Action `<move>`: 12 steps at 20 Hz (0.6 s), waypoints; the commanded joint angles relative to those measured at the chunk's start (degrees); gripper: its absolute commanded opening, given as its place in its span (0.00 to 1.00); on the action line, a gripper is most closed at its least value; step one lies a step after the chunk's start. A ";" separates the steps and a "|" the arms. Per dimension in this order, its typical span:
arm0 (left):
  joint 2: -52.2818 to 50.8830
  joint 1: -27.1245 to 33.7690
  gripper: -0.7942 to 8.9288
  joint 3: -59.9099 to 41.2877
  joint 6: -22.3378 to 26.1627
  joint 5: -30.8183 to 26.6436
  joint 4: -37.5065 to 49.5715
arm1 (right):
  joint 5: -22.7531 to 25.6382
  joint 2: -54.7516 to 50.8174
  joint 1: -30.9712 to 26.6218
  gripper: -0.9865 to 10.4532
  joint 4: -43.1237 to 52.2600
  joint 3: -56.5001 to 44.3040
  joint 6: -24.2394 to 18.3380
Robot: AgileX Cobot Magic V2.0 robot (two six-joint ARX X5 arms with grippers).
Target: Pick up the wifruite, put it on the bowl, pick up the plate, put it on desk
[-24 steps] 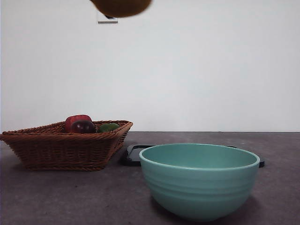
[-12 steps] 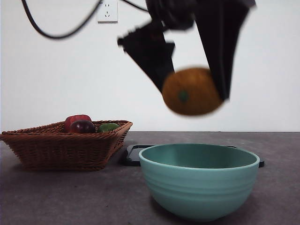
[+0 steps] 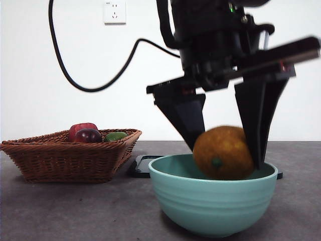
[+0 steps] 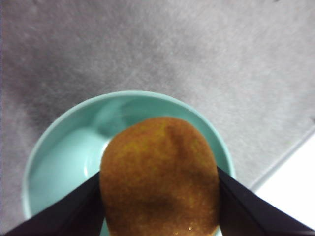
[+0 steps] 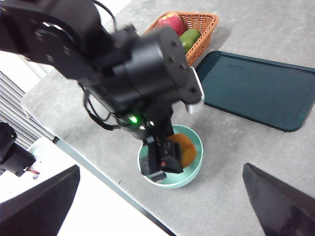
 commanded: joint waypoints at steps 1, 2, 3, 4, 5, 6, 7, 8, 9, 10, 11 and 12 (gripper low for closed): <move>2.64 -0.85 0.32 1.38 0.37 -0.22 0.42 | 1.16 0.02 0.26 0.58 0.52 0.98 -0.63; 3.26 -0.85 0.32 1.38 0.50 -0.22 0.39 | 1.57 0.02 0.26 0.58 0.52 0.98 -0.63; 4.09 -0.83 0.32 1.38 0.72 -0.22 0.33 | 1.68 0.02 0.26 0.58 0.55 0.98 -0.63; 4.68 -0.83 0.32 1.38 0.98 -0.22 0.26 | 1.68 0.02 0.26 0.58 0.55 0.98 -0.63; 5.57 -0.83 0.32 1.38 1.46 -0.22 0.42 | 1.68 0.02 0.26 0.58 0.55 0.98 -0.63; 6.10 -0.85 0.32 1.38 1.62 -0.22 0.44 | 1.70 0.02 0.26 0.58 0.55 0.98 -0.63; 6.64 -0.83 0.32 1.38 1.64 -0.22 0.35 | 1.68 0.02 0.26 0.58 0.55 0.98 -0.63; 7.06 -0.85 0.32 1.38 1.81 -0.22 0.37 | 1.68 0.02 0.26 0.58 0.55 0.98 -0.63; 7.17 -0.83 0.32 1.38 1.81 -0.22 0.42 | 1.70 0.02 0.26 0.58 0.55 0.98 -0.61; 7.17 -0.83 0.32 1.38 1.86 -0.24 0.46 | 1.68 0.02 0.26 0.58 0.55 0.98 -0.61; 7.17 -0.83 0.32 1.38 1.84 -0.24 0.61 | 1.70 0.02 0.26 0.58 0.55 0.98 -0.63; 7.17 -0.81 0.33 1.38 1.81 -0.24 0.55 | 1.70 0.02 0.26 0.58 0.55 0.98 -0.63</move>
